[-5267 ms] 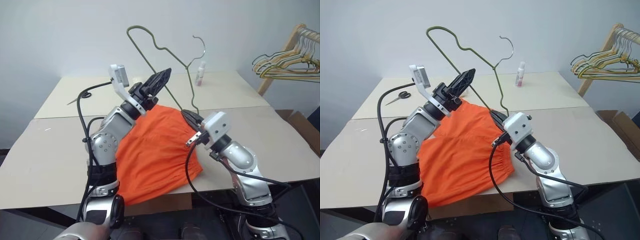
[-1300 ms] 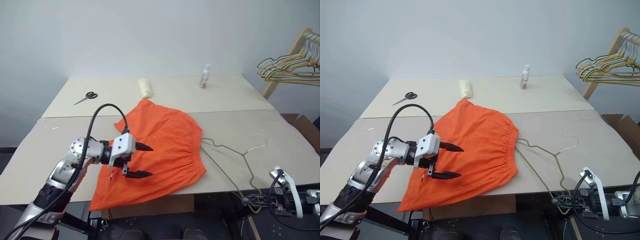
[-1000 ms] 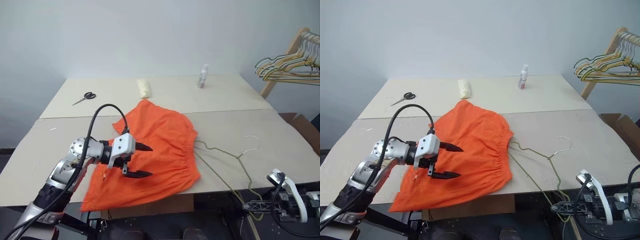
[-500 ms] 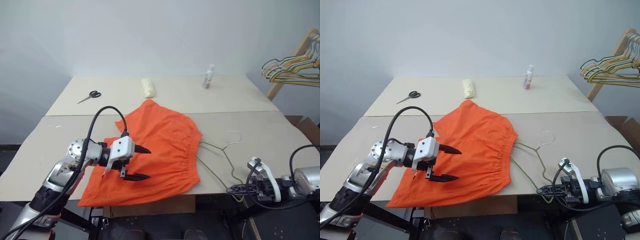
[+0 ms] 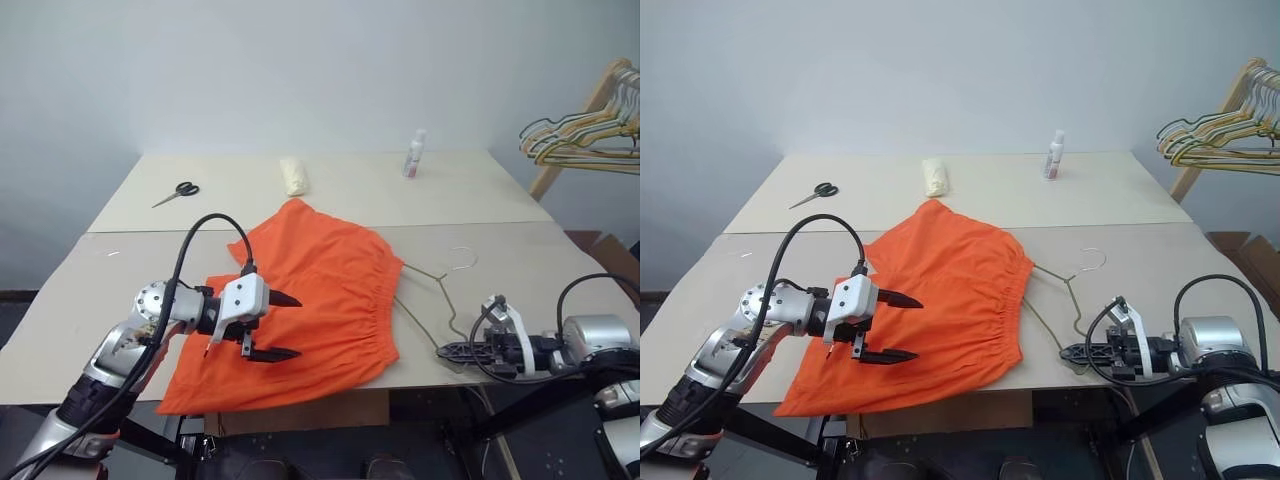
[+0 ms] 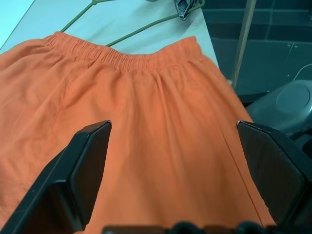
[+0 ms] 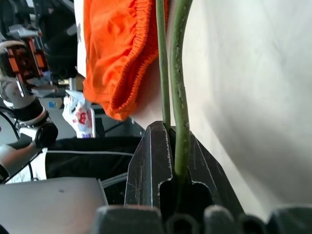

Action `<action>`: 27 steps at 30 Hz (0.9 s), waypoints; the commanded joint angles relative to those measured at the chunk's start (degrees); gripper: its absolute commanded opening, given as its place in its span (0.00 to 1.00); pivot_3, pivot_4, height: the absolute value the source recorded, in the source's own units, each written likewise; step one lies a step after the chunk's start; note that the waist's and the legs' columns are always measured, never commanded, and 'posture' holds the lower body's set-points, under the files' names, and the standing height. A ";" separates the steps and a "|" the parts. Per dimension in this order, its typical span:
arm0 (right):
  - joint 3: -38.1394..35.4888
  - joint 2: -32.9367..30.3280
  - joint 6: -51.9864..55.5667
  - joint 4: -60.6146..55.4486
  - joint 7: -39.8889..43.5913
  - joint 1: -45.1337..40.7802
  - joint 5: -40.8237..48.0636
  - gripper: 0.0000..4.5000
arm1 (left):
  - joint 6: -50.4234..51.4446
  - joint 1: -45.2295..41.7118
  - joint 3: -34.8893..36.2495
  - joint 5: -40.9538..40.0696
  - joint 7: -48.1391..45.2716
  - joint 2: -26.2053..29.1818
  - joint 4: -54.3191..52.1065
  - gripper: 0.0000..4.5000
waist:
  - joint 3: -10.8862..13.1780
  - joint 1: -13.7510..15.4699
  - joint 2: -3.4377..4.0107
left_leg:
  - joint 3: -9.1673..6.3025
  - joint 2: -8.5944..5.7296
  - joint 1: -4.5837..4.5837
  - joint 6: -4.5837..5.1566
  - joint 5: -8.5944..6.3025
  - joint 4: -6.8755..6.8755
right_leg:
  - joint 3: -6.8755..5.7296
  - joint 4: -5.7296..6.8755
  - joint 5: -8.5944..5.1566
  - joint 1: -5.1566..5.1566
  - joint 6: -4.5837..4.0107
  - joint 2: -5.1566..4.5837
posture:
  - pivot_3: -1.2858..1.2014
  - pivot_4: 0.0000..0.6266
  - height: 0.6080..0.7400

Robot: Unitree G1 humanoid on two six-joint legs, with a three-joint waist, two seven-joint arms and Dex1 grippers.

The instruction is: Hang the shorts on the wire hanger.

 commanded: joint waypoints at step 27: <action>-8.57 5.86 -11.76 -11.19 -11.50 -1.73 -7.23 0.00 | -1.64 -3.12 2.57 0.19 2.25 -2.82 1.44 0.99 | -0.04 -0.75 -0.02 | -0.10 -0.06 -0.11 -0.06 -0.01 -0.02 | -0.02 0.08 0.01 -0.17 -0.03 -0.08 | 0.53 0.00 1.00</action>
